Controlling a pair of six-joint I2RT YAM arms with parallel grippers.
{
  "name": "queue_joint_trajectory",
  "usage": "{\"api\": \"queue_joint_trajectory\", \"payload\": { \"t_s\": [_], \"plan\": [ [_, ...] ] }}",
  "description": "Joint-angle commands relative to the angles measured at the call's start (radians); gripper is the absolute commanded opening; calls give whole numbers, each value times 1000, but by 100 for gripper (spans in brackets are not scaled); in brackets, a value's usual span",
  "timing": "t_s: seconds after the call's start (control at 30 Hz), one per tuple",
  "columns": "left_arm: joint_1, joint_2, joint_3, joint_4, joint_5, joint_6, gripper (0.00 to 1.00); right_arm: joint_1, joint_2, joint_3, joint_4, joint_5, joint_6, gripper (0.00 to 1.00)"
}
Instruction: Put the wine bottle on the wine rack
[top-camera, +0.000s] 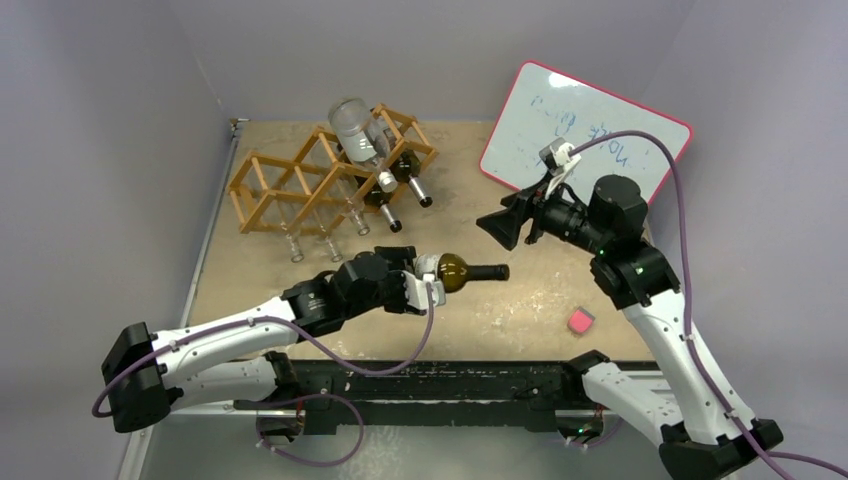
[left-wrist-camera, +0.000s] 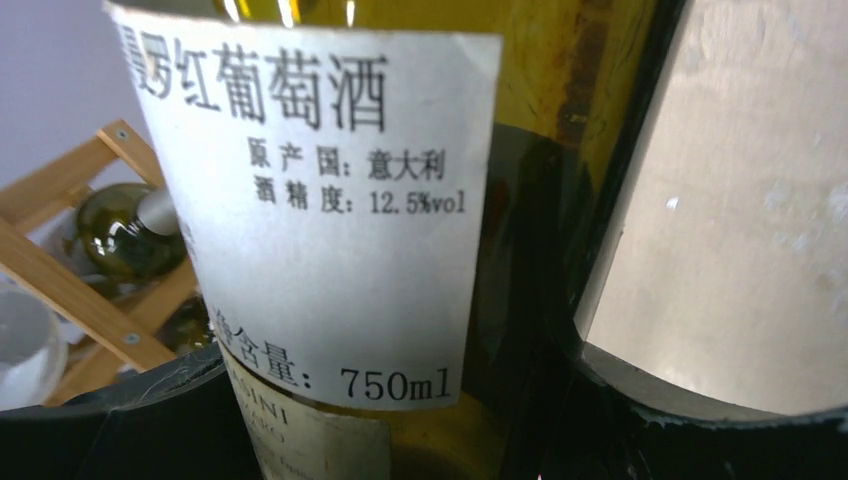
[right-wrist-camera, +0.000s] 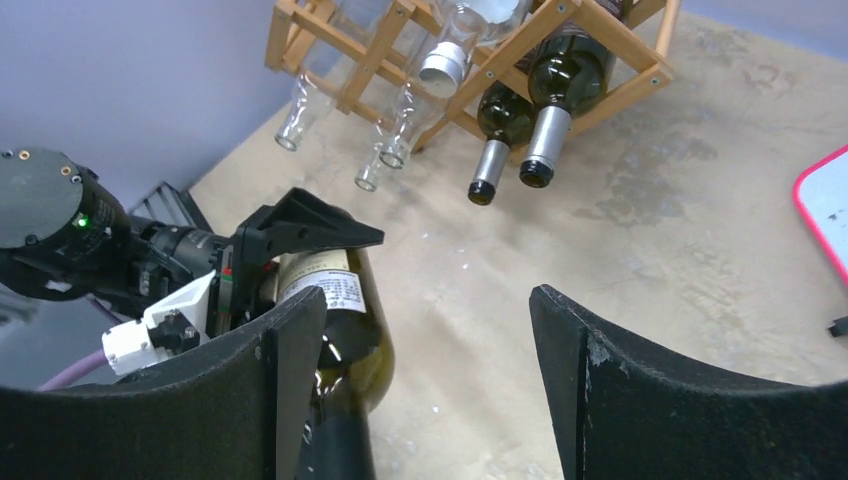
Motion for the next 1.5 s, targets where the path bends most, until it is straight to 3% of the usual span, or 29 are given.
{"api": "queue_joint_trajectory", "payload": {
  "t_s": [0.0, 0.33, 0.5, 0.9, 1.07, 1.47],
  "plan": [
    [-34, -53, 22, 43, -116, 240, 0, -3, 32, 115, -176, -78, -232, 77],
    [-32, -43, 114, 39, -272, 504, 0, 0, 21, 108, -265, -77, -296, 77],
    [-20, -64, 135, 37, -322, 612, 0, 107, 35, 84, -288, -61, -323, 77],
    [8, -118, 131, 41, -319, 666, 0, 292, 158, 72, -315, 73, -339, 76],
    [8, -161, 99, 64, -248, 632, 0, 347, 211, 79, -319, 66, -345, 75],
    [7, -180, 65, 76, -248, 696, 0, 410, 264, 81, -312, -16, -325, 69]
  ]
}}
